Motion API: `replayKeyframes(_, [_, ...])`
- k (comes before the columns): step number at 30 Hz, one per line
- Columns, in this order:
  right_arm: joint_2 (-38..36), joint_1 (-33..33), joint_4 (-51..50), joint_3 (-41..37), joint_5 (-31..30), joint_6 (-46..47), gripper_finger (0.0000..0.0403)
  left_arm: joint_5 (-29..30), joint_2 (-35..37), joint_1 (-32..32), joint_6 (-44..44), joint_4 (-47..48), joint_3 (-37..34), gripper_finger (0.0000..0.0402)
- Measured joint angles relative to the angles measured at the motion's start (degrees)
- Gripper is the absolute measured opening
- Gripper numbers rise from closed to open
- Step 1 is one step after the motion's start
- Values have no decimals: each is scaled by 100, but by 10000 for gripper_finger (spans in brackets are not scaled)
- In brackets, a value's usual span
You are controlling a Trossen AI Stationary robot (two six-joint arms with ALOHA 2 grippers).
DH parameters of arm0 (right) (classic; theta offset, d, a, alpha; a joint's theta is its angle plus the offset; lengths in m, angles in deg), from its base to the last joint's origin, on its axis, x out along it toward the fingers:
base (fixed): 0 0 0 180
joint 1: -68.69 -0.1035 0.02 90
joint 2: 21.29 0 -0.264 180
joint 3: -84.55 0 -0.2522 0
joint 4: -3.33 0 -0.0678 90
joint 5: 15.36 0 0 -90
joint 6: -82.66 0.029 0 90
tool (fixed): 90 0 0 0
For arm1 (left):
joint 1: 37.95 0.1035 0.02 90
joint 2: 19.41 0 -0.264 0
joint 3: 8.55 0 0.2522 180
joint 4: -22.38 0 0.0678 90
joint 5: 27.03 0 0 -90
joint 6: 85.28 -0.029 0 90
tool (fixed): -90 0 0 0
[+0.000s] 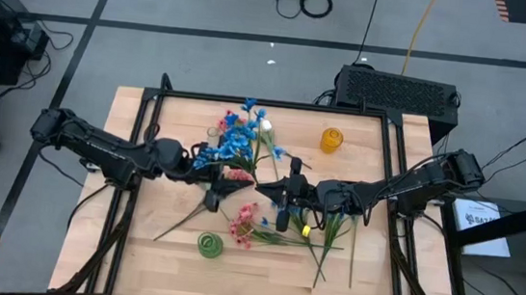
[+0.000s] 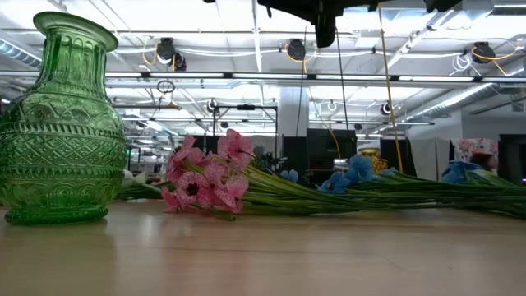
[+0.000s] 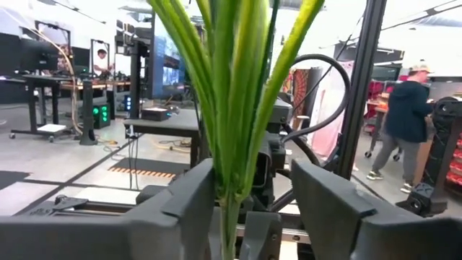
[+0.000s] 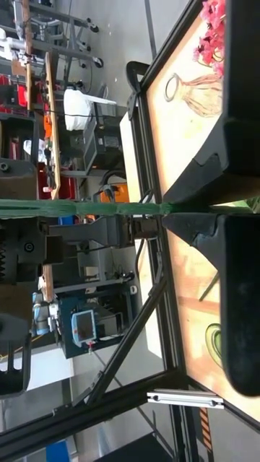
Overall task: Sort flowers into vase by color
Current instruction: Put the top left blue flowers into the yellow vase
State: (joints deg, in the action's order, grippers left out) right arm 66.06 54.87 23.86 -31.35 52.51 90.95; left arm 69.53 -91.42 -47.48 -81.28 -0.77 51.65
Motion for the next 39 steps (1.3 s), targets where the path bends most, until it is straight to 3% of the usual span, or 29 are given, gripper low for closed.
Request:
replayKeyframes(7, [0,0,-40,0,0,0,1,7,0,76,3,31,0,78])
replayKeyframes(12, [0,-8,-38,0,0,11,27,-26,0,137,1,35,0,17])
replayKeyframes(18, [0,-13,-100,0,-4,173,109,-327,162,231,8,291,-2,22])
replayKeyframes(27, [-266,10,-1119,-4,-61,722,217,-130,1570,795,-333,1791,-2,22])
replayKeyframes(32, [-389,24,-1484,-4,-31,754,237,-101,2076,1122,-319,2490,-54,22])
replayKeyframes(39, [-389,22,-1653,-2,-1,591,230,-176,2324,1100,-303,1789,-940,22])
